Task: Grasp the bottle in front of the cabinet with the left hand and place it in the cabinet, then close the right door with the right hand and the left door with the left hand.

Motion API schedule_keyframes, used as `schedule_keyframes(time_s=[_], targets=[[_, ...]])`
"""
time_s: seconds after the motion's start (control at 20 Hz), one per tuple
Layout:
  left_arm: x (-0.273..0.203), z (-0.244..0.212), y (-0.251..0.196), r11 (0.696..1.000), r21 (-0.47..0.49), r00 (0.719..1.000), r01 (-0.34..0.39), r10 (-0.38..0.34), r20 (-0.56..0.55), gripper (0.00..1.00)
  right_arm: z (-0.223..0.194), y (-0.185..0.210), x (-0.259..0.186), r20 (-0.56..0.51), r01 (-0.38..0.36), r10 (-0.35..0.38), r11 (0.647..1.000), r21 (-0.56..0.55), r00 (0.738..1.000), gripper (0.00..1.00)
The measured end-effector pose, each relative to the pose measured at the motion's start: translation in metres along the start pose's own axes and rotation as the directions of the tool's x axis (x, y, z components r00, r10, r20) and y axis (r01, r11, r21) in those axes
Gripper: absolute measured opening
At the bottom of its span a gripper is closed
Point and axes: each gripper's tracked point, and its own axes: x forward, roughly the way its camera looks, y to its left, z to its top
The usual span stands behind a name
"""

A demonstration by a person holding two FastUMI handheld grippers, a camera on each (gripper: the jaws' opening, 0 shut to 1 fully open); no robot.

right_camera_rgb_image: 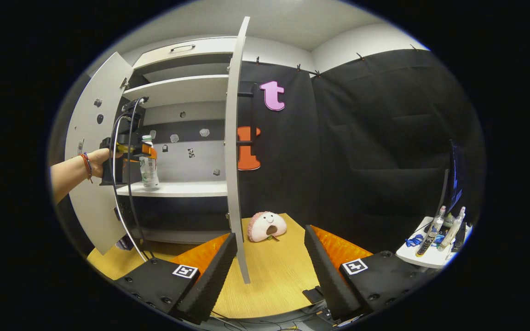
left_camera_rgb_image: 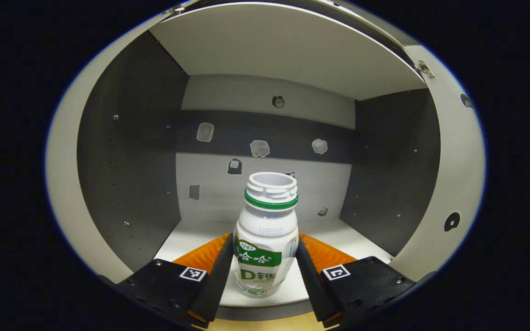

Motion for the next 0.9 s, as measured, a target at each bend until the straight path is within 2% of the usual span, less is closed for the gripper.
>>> schedule_keyframes(time_s=[0.4,0.5,0.55,0.6,0.9], targets=[[0.004,-0.010,0.002,1.000,-0.005,0.999,0.000,0.000,-0.033,0.81,0.001,0.002,0.010,-0.005,0.001,-0.001,1.000,0.004,1.000,0.98],[-0.002,-0.010,0.001,1.000,-0.010,0.999,-0.001,0.001,-0.033,0.87,0.001,0.004,0.012,-0.004,-0.007,0.007,1.000,0.001,1.000,0.98],[-0.007,-0.009,0.000,1.000,-0.014,1.000,0.003,-0.003,-0.030,0.94,0.001,0.006,0.012,-0.004,-0.012,0.012,1.000,0.001,1.000,0.98],[-0.011,-0.009,-0.001,1.000,-0.021,1.000,0.009,-0.009,-0.025,0.97,0.002,0.007,0.011,-0.003,-0.015,0.015,1.000,0.002,1.000,0.98],[-0.052,0.004,0.001,0.999,-0.032,1.000,0.005,-0.004,0.020,0.96,0.009,-0.001,0.014,0.006,-0.016,0.016,1.000,-0.022,1.000,0.98]])
